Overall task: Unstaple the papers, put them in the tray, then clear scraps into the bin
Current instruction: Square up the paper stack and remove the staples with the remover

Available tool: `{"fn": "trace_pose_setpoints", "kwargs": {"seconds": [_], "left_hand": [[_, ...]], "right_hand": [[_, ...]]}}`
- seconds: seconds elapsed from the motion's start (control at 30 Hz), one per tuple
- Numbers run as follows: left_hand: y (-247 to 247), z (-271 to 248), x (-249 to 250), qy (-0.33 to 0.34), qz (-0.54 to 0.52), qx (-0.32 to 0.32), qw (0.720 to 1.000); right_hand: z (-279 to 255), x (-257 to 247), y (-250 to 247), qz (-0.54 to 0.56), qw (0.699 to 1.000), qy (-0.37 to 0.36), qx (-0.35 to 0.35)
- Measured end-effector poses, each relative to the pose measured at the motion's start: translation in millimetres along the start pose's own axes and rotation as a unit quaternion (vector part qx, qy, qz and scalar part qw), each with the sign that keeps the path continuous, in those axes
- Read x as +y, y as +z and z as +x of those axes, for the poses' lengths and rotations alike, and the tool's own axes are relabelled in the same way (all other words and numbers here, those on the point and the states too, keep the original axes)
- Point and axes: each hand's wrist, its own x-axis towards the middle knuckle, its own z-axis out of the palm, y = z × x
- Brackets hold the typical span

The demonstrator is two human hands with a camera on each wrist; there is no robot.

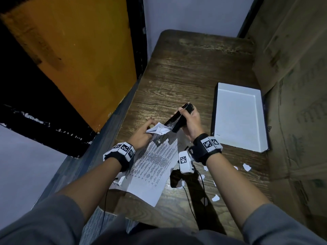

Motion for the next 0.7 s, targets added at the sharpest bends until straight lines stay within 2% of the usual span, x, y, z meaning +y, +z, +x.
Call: {"fn": "trace_pose_setpoints", "kwargs": {"seconds": [0.33,0.7], "left_hand": [[-1,1,-3,-0.018,-0.071,0.006,0.997],[1,-17,16,-0.019,-0.167,0.021,0.986]], "right_hand": [[-20,20,-10,0.086,0.991,-0.101,0.011],[-23,21,-20,0.064,0.988,-0.139,0.028]]}}
